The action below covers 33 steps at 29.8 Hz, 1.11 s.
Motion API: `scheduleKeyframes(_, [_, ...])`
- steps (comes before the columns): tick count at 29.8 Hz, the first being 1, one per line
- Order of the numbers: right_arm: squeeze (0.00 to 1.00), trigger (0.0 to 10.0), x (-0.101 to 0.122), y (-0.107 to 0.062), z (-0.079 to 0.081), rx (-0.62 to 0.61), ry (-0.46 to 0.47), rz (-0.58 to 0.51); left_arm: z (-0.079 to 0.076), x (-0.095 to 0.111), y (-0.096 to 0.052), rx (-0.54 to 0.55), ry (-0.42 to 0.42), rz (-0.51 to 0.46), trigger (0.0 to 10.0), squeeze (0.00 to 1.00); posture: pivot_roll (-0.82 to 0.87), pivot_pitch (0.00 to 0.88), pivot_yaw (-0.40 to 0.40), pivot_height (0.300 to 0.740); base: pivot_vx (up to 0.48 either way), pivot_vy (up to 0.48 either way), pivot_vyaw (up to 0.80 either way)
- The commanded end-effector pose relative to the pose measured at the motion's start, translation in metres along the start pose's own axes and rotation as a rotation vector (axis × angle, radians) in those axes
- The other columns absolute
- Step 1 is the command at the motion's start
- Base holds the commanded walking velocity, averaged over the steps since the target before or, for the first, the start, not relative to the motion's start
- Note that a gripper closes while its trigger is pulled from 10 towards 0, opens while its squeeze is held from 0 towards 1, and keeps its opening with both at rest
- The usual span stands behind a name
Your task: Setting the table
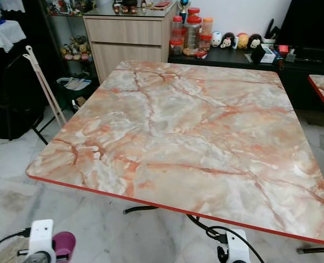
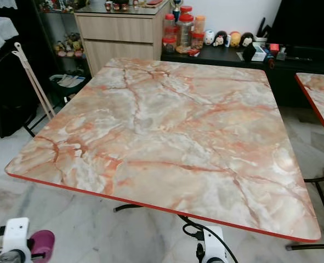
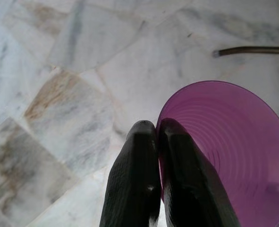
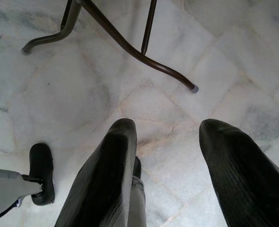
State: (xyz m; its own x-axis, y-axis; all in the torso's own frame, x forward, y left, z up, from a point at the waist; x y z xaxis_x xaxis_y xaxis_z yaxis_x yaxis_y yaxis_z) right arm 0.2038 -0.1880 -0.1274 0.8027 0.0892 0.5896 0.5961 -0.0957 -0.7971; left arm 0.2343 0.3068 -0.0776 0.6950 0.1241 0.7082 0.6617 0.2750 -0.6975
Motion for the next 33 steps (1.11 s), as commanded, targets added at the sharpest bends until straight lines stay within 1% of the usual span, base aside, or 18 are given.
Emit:
scheduleKeyframes(1, [0.00,10.0,0.000,0.000,0.000,-0.007,0.020,0.001,-0.013,-0.005,0.001,-0.047,0.000,0.025,10.0,0.00,0.09,0.000,0.023,0.728,0.000,0.000,0.00])
scheduleKeyframes(2, [0.00,10.0,0.000,0.000,0.000,-0.007,0.020,0.001,-0.013,-0.005,0.001,-0.047,0.000,0.025,10.0,0.00,0.09,0.000,0.023,0.728,0.000,0.000,0.00])
scheduleKeyframes(3, [0.00,10.0,0.000,0.000,-0.001,-0.008,0.024,0.002,-0.033,-0.008,0.000,-0.133,0.087,0.023,10.0,0.00,0.09,0.000,0.021,0.728,0.000,0.000,0.00])
scheduleKeyframes(5, [0.00,10.0,-0.001,0.000,-0.001,-0.008,0.022,0.005,-0.050,-0.012,0.000,-0.196,0.126,0.027,10.0,0.00,0.09,0.000,0.021,0.728,0.000,0.000,0.00])
scheduleKeyframes(6, [0.00,10.0,-0.002,0.000,-0.001,-0.008,0.020,0.007,-0.057,-0.013,-0.001,-0.210,0.113,0.032,10.0,0.00,0.08,0.000,0.021,0.728,0.000,0.000,0.00])
scheduleKeyframes(7, [0.00,10.0,-0.002,0.000,-0.001,-0.008,0.020,0.007,-0.057,-0.013,-0.001,-0.210,0.113,0.032,10.0,0.00,0.08,0.000,0.021,0.728,0.000,0.000,0.00])
scheduleKeyframes(8, [0.00,10.0,-0.002,0.000,-0.001,-0.010,0.021,0.010,-0.062,-0.014,-0.001,-0.220,0.088,0.035,10.0,0.00,0.08,0.000,0.022,0.728,0.000,0.000,0.00])
scheduleKeyframes(9, [0.00,10.0,-0.002,0.000,-0.001,-0.012,0.027,0.010,-0.066,-0.017,-0.001,-0.226,0.085,0.044,10.0,0.00,0.07,0.000,0.023,0.728,0.000,0.000,0.00])
scheduleKeyframes(11, [0.00,10.0,-0.002,0.000,-0.001,-0.014,0.029,0.012,-0.071,-0.022,-0.002,-0.229,0.088,0.059,10.0,0.00,0.07,0.000,0.023,0.728,0.000,0.000,0.00])
scheduleKeyframes(14, [0.00,10.0,-0.004,0.000,-0.002,-0.021,0.049,0.016,-0.073,-0.027,-0.003,-0.220,0.075,0.074,10.0,0.00,0.06,0.000,0.018,0.728,0.000,0.000,0.00])
scheduleKeyframes(20, [0.00,10.0,-0.008,-0.001,-0.005,-0.033,0.067,0.026,-0.070,-0.033,-0.004,-0.174,0.018,0.083,10.0,0.00,0.06,0.000,0.012,0.728,0.000,0.000,0.00])
scheduleKeyframes(23, [0.00,10.0,-0.012,-0.002,-0.006,-0.038,0.116,0.038,-0.071,-0.034,-0.004,-0.169,0.015,0.081,10.0,0.00,0.06,0.000,0.009,0.728,0.000,0.000,0.00])
scheduleKeyframes(24, [0.00,10.0,-0.013,-0.002,-0.007,-0.039,0.117,0.042,-0.071,-0.035,-0.004,-0.167,0.016,0.081,10.0,0.00,0.06,0.000,0.008,0.728,0.000,0.000,0.00])
scheduleKeyframes(29, [0.00,10.0,-0.021,-0.004,-0.009,-0.045,0.124,0.062,-0.067,-0.038,-0.005,-0.151,0.015,0.087,10.0,0.00,0.05,0.000,0.002,0.728,0.000,0.000,-0.69])
scheduleKeyframes(33, [0.00,10.0,-0.022,-0.004,-0.010,-0.045,0.125,0.061,-0.063,-0.039,-0.005,-0.139,0.010,0.088,10.0,0.00,0.05,0.000,0.000,0.728,0.000,-0.283,-0.68])
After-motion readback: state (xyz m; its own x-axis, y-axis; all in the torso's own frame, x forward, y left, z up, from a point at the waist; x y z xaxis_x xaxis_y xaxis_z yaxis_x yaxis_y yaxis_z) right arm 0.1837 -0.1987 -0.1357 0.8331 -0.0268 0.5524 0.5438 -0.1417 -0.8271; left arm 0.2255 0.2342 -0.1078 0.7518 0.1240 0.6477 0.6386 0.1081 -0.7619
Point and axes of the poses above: a point about 5 cm out from each wrist's last joint towards the gripper, its own y axis pointing out of the wrist towards the gripper, its own x axis along the axis of the wrist's last joint, z = x × y, the point moved 5 cm from there along y, pointing out of the wrist towards the gripper, and after that the axes turned 6 degrees about -y, right-handed, at the moved point
